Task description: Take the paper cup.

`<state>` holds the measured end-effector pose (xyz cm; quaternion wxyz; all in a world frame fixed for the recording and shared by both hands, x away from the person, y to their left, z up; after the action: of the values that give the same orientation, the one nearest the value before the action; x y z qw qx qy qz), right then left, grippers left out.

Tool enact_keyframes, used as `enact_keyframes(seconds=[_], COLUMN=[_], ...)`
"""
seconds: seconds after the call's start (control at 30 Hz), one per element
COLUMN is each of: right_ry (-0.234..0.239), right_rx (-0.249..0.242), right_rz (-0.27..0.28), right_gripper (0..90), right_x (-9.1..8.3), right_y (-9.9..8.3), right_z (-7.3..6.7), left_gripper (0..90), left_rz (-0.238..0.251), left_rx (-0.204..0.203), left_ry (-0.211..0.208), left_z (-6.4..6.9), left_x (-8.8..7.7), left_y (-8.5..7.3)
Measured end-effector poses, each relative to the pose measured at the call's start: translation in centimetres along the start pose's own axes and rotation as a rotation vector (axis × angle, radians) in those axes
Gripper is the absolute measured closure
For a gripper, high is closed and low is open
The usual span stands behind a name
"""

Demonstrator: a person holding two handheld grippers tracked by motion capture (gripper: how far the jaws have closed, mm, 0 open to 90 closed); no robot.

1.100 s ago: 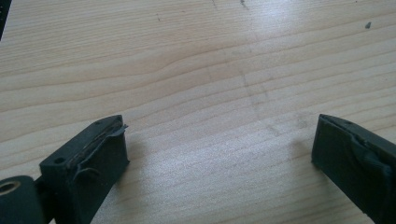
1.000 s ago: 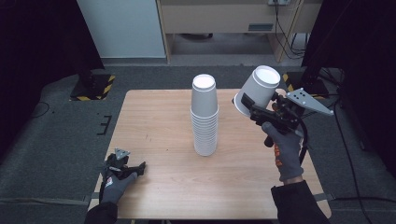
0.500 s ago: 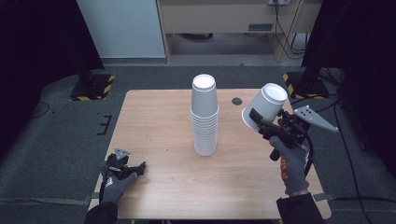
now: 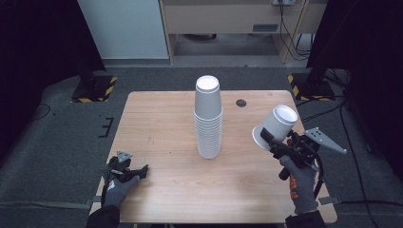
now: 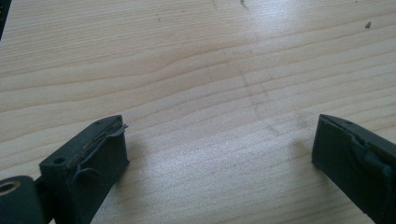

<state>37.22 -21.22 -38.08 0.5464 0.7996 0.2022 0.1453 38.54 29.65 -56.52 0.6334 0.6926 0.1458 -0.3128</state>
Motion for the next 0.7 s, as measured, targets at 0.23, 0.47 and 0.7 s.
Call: enact_keyframes(seconds=[0.23, 0.47, 0.7], right_ry=[-0.016, -0.039, -0.039], right_rx=[0.042, 0.057, 0.122], right_rz=[-0.015, -0.047, -0.042], right_gripper=[15.3, 15.3, 15.3], right_x=[-0.8, -1.2, -1.2], right_y=[-1.9, -3.7, -4.6], right_z=[1.3, 2.1, 2.7], left_gripper=[2.5, 10.3, 25.5], left_rz=[-0.001, 0.020, 0.035], left_rx=[-0.001, -0.017, -0.012], left_ry=[0.003, 0.018, -0.010], left_z=[0.0, -0.2, 0.0], left_x=[0.0, -0.3, -0.9], left_y=[0.0, -0.1, 0.0])
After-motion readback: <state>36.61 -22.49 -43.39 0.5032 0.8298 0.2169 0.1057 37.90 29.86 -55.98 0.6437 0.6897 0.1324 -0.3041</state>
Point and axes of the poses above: each handheld gripper's, and its own axes: x roughly forward along the jaws, y roughly out of its top, z roughly to its right, the point moved 4 cm from there along x, roughly forward along the jaws, and after that the axes turned 7 degrees about z, right-handed, at the moved point
